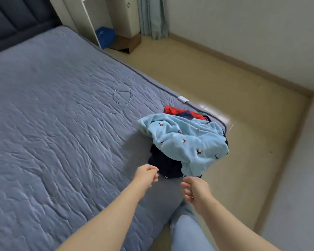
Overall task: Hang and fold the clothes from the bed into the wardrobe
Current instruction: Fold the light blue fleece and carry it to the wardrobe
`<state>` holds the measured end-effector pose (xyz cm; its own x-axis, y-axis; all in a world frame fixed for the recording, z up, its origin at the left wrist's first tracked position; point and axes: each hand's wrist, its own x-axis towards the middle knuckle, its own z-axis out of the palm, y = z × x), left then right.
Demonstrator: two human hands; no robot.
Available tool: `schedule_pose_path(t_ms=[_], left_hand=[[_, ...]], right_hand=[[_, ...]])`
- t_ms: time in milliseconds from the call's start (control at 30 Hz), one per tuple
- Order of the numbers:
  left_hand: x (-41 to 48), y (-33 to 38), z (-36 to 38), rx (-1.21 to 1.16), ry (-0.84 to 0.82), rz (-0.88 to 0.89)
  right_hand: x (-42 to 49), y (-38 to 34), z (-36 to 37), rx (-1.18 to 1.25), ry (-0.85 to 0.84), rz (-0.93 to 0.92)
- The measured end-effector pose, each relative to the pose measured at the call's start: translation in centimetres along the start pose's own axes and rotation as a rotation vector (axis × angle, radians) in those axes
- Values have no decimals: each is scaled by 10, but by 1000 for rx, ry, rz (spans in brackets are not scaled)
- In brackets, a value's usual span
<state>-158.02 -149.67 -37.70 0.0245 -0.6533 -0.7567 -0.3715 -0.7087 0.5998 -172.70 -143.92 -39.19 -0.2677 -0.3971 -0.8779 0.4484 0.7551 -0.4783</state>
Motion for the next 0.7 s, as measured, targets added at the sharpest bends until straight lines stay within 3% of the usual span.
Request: schedule_pose_path(t_ms=[167,400,700], left_hand=[[38,47,39,-67,78,-125],[91,64,83,-172,112,-314],[162,57,125,-278,135,-458]], right_hand=[[53,-69,-16,-185,-78,4],[139,-113,-17,-796,-62,-196],[222,-134,-36,-1353,154,-516]])
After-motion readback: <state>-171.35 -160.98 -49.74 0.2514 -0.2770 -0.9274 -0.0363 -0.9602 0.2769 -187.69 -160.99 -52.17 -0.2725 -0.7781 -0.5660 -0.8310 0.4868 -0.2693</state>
